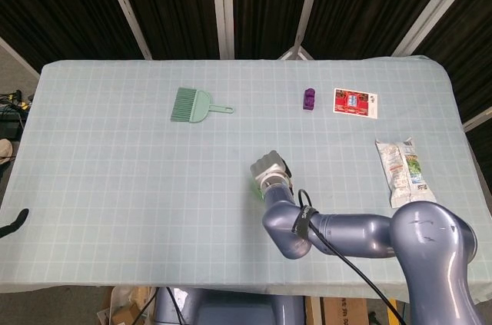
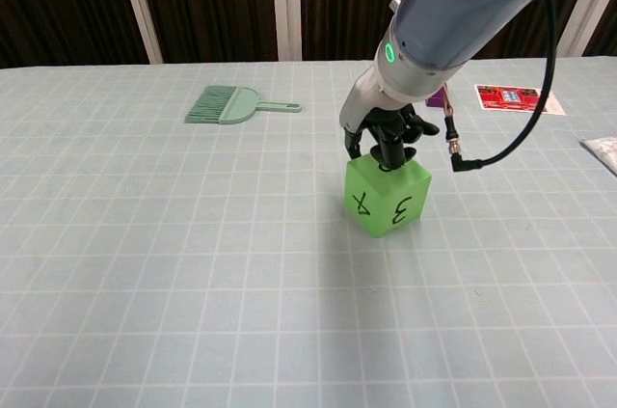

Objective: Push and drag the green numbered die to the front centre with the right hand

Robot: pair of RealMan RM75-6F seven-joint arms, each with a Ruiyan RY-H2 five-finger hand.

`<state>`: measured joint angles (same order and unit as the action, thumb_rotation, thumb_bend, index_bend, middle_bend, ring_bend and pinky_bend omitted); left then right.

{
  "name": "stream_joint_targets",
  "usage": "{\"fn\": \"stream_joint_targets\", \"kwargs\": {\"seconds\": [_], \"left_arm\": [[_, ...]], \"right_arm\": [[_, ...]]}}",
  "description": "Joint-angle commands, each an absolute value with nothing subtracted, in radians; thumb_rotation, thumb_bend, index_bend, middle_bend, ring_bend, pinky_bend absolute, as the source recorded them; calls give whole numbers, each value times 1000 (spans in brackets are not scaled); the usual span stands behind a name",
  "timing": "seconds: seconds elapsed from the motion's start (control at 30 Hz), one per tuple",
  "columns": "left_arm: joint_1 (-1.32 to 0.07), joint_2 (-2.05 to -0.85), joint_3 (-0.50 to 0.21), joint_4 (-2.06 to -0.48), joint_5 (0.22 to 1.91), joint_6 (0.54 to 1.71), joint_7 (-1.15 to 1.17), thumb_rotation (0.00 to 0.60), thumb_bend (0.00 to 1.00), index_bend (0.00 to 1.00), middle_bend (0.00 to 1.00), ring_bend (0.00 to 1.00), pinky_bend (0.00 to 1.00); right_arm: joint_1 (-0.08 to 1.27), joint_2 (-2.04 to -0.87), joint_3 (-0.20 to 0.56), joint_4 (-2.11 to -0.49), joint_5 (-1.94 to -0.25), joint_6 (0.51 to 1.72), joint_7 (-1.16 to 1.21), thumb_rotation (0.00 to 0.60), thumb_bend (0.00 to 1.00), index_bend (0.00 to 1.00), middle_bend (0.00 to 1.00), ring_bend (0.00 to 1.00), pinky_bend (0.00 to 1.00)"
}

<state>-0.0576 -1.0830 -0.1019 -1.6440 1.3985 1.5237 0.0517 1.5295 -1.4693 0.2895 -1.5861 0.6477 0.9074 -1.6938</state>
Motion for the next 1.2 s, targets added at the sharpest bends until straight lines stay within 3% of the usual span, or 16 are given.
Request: {"fn": "stream_joint_targets", "kwargs": {"seconds": [0.03,0.9,1.2], "left_arm": [[-58,-1083,-101,-1644,1399,1524,53,600,335,106,0,0,82],[-57,-1086,-99,-1646,1403,1526,59,600,335,106,0,0,82],[-57,-1088,-98,-1648,1406,1527,64,600,335,106,0,0,82]], "right_arm": [[1531,-1459,288,-1624,644,905,-1697,600,855,220,820,839,694],[1556,-1376,211,-1825,655,900,-1670,600,856,220,820,839,694],[1525,-1334,232,-1844,589,767,-1584,600,856,220,820,839,694]]}}
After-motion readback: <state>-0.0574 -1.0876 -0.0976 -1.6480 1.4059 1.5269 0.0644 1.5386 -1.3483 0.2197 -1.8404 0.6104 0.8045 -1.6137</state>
